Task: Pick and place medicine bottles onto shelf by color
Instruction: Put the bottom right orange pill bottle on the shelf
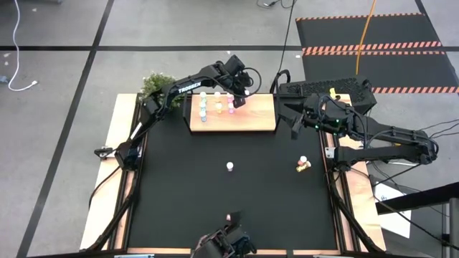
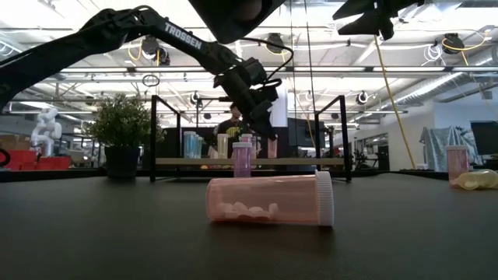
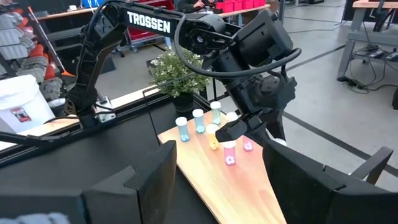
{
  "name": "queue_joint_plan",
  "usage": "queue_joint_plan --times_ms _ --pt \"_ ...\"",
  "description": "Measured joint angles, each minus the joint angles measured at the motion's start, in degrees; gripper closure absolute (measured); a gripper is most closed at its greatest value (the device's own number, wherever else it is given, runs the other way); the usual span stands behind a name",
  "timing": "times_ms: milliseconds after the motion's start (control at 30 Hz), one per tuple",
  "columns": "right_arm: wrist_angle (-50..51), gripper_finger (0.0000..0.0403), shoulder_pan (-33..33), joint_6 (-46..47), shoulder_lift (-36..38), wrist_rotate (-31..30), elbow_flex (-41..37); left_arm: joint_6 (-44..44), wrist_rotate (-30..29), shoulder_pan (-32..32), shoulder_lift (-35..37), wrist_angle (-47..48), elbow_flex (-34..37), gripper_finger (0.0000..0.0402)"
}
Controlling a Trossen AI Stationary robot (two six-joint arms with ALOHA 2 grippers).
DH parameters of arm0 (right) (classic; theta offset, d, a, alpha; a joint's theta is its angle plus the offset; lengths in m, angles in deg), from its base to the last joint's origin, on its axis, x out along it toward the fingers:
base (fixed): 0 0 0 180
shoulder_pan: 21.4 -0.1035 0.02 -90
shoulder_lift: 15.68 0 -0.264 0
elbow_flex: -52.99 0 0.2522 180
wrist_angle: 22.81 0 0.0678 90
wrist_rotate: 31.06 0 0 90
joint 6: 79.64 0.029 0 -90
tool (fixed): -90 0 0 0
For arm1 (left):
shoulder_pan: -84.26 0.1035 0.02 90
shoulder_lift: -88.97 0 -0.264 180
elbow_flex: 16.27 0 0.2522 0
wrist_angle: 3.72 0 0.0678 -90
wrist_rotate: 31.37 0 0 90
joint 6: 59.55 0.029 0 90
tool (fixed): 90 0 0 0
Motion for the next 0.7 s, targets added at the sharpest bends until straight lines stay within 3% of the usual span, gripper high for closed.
queue_joint_plan --times_ms 700 --pt "0.0 0.0167 0.0 -1.0 0.0 0.0 0.0 0.1 0.0 -0.4 0.0 1.0 0.0 0.0251"
